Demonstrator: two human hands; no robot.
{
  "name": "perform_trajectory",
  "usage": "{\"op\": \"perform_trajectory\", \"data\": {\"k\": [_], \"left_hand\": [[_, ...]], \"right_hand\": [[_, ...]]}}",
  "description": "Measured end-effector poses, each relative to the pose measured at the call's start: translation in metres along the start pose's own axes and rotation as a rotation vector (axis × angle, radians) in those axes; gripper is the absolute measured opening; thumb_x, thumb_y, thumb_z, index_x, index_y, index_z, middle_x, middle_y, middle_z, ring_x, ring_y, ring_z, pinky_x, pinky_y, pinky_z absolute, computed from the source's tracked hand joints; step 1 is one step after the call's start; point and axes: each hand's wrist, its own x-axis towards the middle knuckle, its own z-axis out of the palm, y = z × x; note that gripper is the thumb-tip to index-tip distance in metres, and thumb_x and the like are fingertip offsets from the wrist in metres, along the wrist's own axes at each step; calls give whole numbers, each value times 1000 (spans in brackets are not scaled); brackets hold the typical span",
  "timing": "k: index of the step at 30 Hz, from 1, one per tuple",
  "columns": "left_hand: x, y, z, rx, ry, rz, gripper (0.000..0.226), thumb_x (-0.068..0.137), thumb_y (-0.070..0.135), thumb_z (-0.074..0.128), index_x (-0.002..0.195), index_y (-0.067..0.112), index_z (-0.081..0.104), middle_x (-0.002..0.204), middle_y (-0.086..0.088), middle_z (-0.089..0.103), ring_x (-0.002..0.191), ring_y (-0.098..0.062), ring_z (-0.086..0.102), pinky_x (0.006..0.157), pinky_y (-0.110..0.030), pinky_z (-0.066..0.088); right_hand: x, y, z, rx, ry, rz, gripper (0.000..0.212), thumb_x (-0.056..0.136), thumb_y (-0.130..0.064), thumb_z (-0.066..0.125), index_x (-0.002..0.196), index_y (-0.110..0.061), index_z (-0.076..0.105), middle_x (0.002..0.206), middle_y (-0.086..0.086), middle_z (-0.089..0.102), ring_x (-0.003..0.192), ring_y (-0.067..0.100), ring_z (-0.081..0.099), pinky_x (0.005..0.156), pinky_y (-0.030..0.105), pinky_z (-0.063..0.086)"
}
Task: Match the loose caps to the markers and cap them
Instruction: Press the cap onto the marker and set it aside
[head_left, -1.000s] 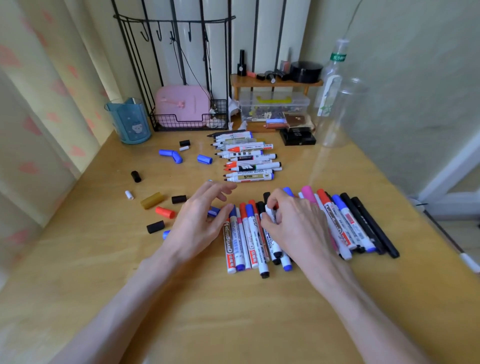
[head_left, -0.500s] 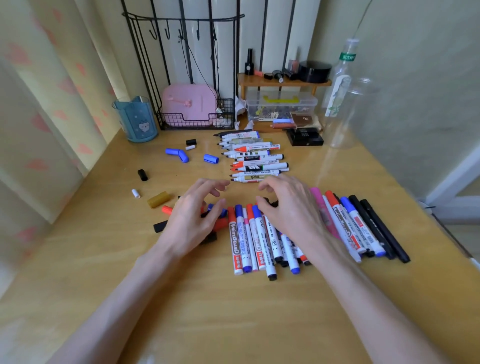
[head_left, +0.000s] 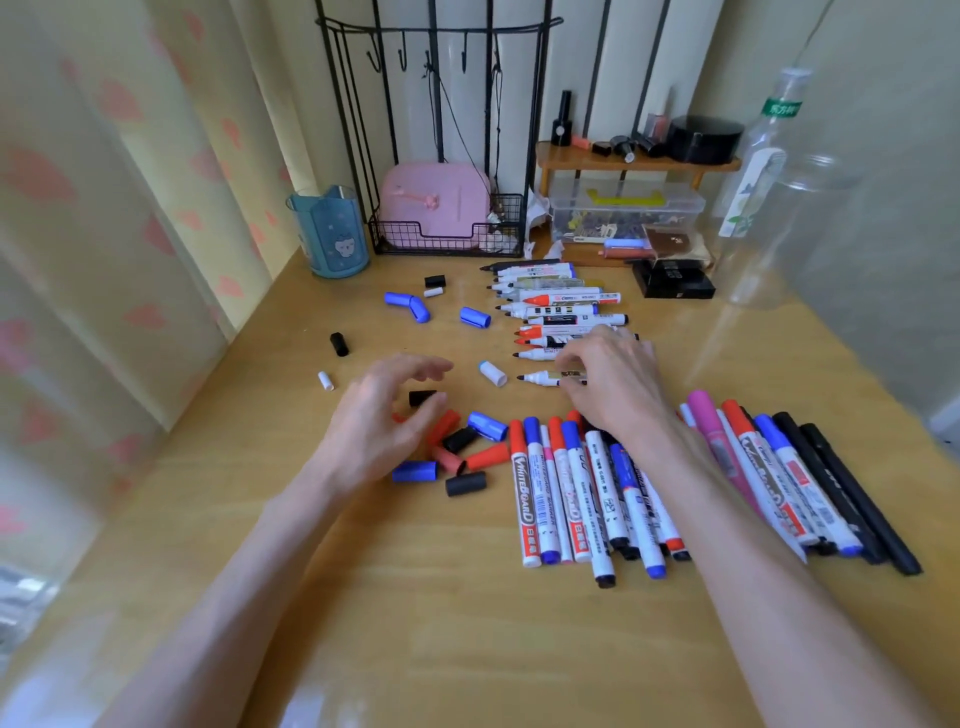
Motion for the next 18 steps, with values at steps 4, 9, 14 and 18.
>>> {"op": "perform_trajectory", "data": {"k": [4, 9, 14, 18], "left_hand": [[0, 17, 19, 146, -161, 40, 43, 91, 43, 65, 132, 30, 68, 126, 16, 69, 124, -10, 54, 102, -34, 43], [-1, 16, 30, 253, -154, 8, 36, 94, 38, 65, 129, 31, 70, 117, 14, 70, 121, -14, 51, 92, -34, 36], [0, 17, 33, 217, -120, 10, 20, 96, 35, 72, 116, 32, 74, 107, 11, 68, 113, -20, 53, 88, -41, 41], [-4, 21, 29, 94, -17, 17, 15, 97, 26, 72, 112, 29, 71, 111, 16, 66, 113, -15, 53, 95, -44, 44]], "right_hand": [[-1, 2, 3, 33, -26, 2, 25, 92, -26, 78, 117, -29, 73, 117, -2, 71, 118, 23, 56, 96, 39, 32], [-6, -4, 1, 82, 75, -57, 23, 92, -22, 77, 113, -30, 71, 111, -5, 74, 111, 19, 61, 94, 38, 29], [-23, -7, -6, 146, 133, -163, 20, 96, -20, 72, 111, -28, 65, 108, -10, 73, 105, 16, 63, 91, 35, 26], [-44, -7, -16, 180, 152, -213, 23, 97, -14, 70, 111, -29, 59, 99, -12, 70, 95, 14, 64, 93, 37, 30]]}}
